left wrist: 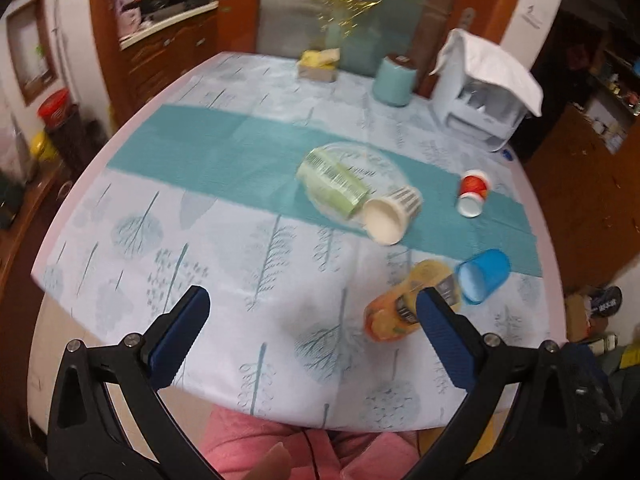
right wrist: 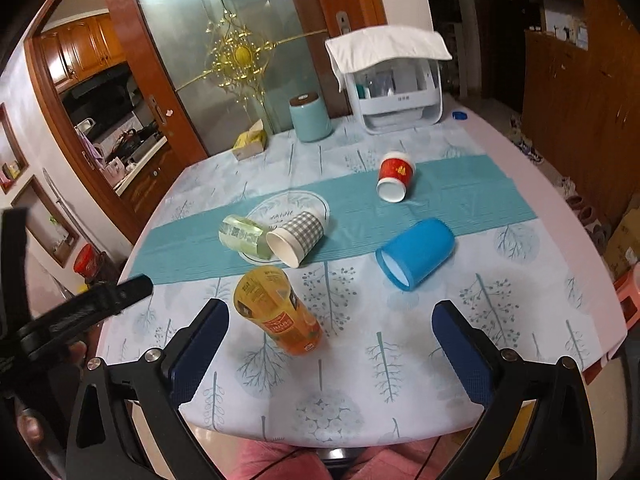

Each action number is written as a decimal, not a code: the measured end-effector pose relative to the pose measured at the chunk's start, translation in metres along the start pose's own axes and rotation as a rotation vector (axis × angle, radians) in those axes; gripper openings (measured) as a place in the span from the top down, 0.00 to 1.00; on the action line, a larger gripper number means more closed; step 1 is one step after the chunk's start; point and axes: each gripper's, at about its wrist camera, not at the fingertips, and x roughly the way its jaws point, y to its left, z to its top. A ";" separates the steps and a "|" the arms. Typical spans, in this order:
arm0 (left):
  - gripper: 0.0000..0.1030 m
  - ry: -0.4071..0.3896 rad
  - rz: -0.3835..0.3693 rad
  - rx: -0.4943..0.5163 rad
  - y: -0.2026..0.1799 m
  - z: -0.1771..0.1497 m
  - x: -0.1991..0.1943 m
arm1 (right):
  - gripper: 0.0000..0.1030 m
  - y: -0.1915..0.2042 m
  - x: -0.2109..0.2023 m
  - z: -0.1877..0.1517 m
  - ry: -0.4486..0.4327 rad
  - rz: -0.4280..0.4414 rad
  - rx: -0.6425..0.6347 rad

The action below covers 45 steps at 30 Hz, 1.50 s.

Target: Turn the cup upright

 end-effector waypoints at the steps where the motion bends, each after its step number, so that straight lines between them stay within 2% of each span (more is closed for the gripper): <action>1: 0.01 0.014 0.010 0.005 0.001 -0.004 0.005 | 0.00 -0.001 -0.004 -0.002 0.000 -0.003 -0.003; 3: 0.01 0.027 0.015 0.018 -0.001 -0.011 0.011 | 0.00 -0.003 -0.005 -0.009 0.019 -0.018 -0.018; 8: 0.01 -0.009 0.015 0.093 -0.018 -0.023 0.003 | 0.00 -0.010 0.002 -0.022 0.063 -0.034 -0.016; 11: 0.01 -0.030 -0.013 0.148 -0.032 -0.027 -0.004 | 0.00 -0.014 0.009 -0.027 0.086 -0.056 -0.007; 16: 0.01 -0.035 -0.039 0.179 -0.043 -0.030 -0.012 | 0.00 -0.016 0.017 -0.027 0.087 -0.066 -0.002; 27: 0.01 -0.077 -0.028 0.195 -0.045 -0.034 -0.022 | 0.00 -0.014 0.021 -0.027 0.091 -0.062 -0.007; 45: 0.01 -0.071 -0.034 0.194 -0.043 -0.033 -0.020 | 0.00 -0.008 0.022 -0.026 0.093 -0.057 -0.022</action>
